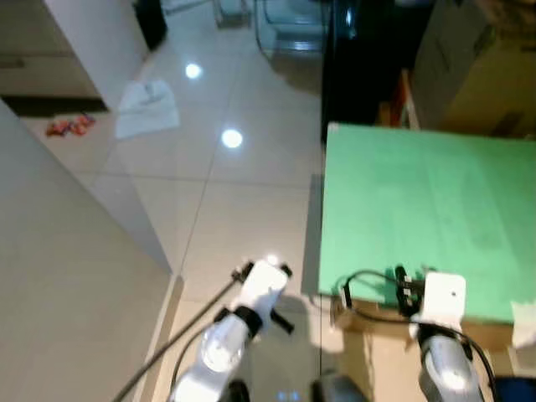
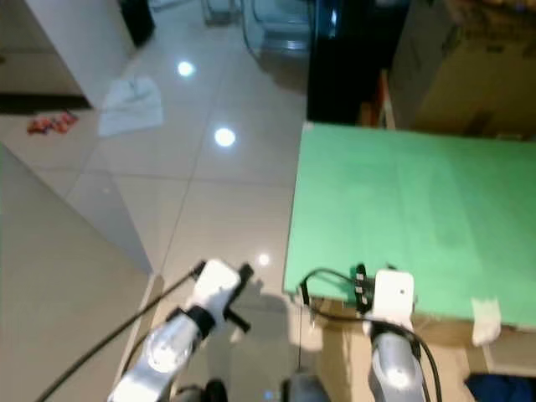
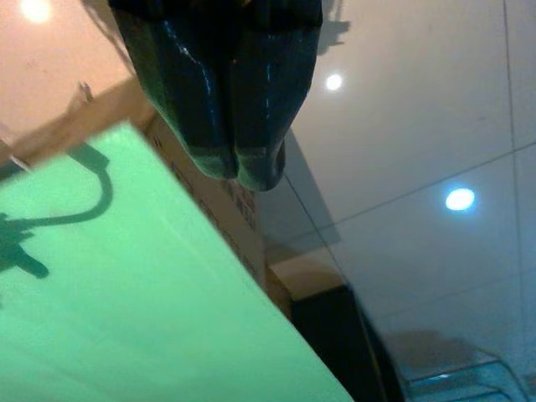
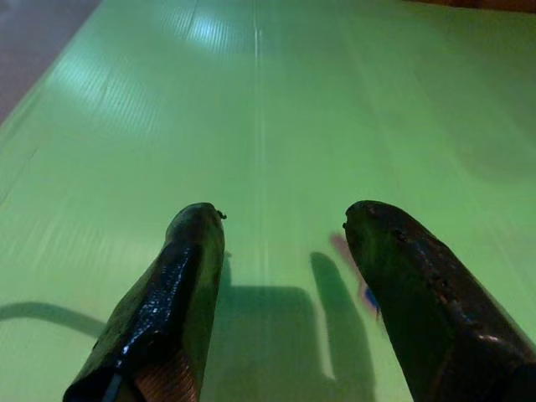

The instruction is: Hang keys on a hook

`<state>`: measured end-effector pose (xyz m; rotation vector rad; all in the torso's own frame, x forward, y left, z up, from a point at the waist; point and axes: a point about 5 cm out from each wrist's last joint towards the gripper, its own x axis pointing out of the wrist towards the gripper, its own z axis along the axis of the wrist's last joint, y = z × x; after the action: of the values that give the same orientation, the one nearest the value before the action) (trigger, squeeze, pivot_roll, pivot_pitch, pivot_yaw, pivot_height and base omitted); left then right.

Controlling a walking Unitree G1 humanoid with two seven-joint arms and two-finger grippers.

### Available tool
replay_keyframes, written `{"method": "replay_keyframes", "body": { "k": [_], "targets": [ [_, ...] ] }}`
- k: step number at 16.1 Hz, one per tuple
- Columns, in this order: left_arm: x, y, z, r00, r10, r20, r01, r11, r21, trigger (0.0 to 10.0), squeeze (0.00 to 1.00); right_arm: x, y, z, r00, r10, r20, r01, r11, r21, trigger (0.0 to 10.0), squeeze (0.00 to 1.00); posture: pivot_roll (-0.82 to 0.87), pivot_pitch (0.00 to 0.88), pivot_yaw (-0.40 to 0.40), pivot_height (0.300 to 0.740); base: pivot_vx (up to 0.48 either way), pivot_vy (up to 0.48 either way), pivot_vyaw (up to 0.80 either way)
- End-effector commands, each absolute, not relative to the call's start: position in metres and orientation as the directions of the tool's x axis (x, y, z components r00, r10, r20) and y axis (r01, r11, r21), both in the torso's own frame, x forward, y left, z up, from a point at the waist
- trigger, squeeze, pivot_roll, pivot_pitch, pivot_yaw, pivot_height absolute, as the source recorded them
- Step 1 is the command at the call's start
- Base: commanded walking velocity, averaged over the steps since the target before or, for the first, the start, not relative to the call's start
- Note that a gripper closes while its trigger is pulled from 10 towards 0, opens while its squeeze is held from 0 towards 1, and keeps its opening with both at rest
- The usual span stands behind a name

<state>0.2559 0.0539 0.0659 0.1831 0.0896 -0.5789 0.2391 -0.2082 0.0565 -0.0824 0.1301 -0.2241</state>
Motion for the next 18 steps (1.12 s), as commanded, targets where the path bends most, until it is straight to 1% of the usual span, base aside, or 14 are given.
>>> {"method": "replay_keyframes", "body": {
  "k": [1, 3, 4, 6, 8, 13, 15, 16, 18],
  "targets": [
    [0.253, 0.05, 0.065, 0.83, -0.542, -0.134, 0.557, 0.821, 0.129, 10.0, 0.0, 0.231, -0.217, 0.046, 0.949, -0.261, -0.179, 0.249, 0.965, -0.087, 10.0, 0.0, -0.27, 0.253, 0.073, 0.74, 0.0, 0.0, 0.0],
    [0.255, 0.053, 0.064, 0.836, -0.531, -0.14, 0.548, 0.826, 0.135, 10.0, 0.0, 0.227, -0.218, 0.043, 0.935, -0.295, -0.196, 0.283, 0.955, -0.084, 10.0, 0.0, -0.27, 0.251, 0.073, 0.74, 0.0, 0.0, 0.0],
    [0.255, 0.054, 0.064, 0.838, -0.528, -0.14, 0.544, 0.828, 0.136, 10.0, 0.0, 0.222, -0.22, 0.041, 0.924, -0.328, -0.196, 0.311, 0.944, -0.113, 10.0, 0.0, -0.27, 0.247, 0.072, 0.74, 0.0, 0.0, 0.0],
    [0.254, 0.056, 0.063, 0.841, -0.522, -0.139, 0.539, 0.832, 0.133, 10.0, 0.0, 0.215, -0.215, 0.032, 0.916, -0.329, -0.228, 0.312, 0.944, -0.109, 10.0, 0.0, -0.27, 0.243, 0.072, 0.74, 0.0, 0.0, 0.0],
    [0.255, 0.057, 0.064, 0.843, -0.521, -0.137, 0.536, 0.833, 0.134, 10.0, 0.0, 0.216, -0.213, 0.03, 0.917, -0.318, -0.24, 0.307, 0.948, -0.084, 10.0, 0.0, -0.26, 0.242, 0.072, 0.74, 0.0, 0.0, 0.0],
    [0.255, 0.058, 0.064, 0.847, -0.516, -0.131, 0.53, 0.837, 0.135, 10.0, 0.0, 0.21, -0.217, 0.026, 0.888, -0.384, -0.254, 0.362, 0.923, -0.131, 10.0, 0.0, -0.26, 0.241, 0.068, 0.74, 0.0, 0.0, 0.0],
    [0.255, 0.058, 0.065, 0.848, -0.514, -0.13, 0.529, 0.838, 0.134, 10.0, 0.0, 0.208, -0.216, 0.023, 0.883, -0.384, -0.269, 0.363, 0.923, -0.125, 10.0, 0.0, -0.26, 0.244, 0.068, 0.74, 0.0, 0.0, 0.0],
    [0.255, 0.059, 0.065, 0.848, -0.514, -0.129, 0.528, 0.838, 0.135, 10.0, 0.0, 0.208, -0.217, 0.022, 0.879, -0.39, -0.275, 0.371, 0.921, -0.12, 10.0, 0.0, -0.26, 0.246, 0.069, 0.74, 0.0, 0.0, 0.0],
    [0.254, 0.059, 0.064, 0.848, -0.513, -0.13, 0.528, 0.838, 0.135, 10.0, 0.0, 0.208, -0.227, 0.022, 0.857, -0.439, -0.271, 0.417, 0.898, -0.137, 10.0, 0.0, -0.25, 0.247, 0.07, 0.74, 0.0, 0.0, 0.0]
  ]
}}
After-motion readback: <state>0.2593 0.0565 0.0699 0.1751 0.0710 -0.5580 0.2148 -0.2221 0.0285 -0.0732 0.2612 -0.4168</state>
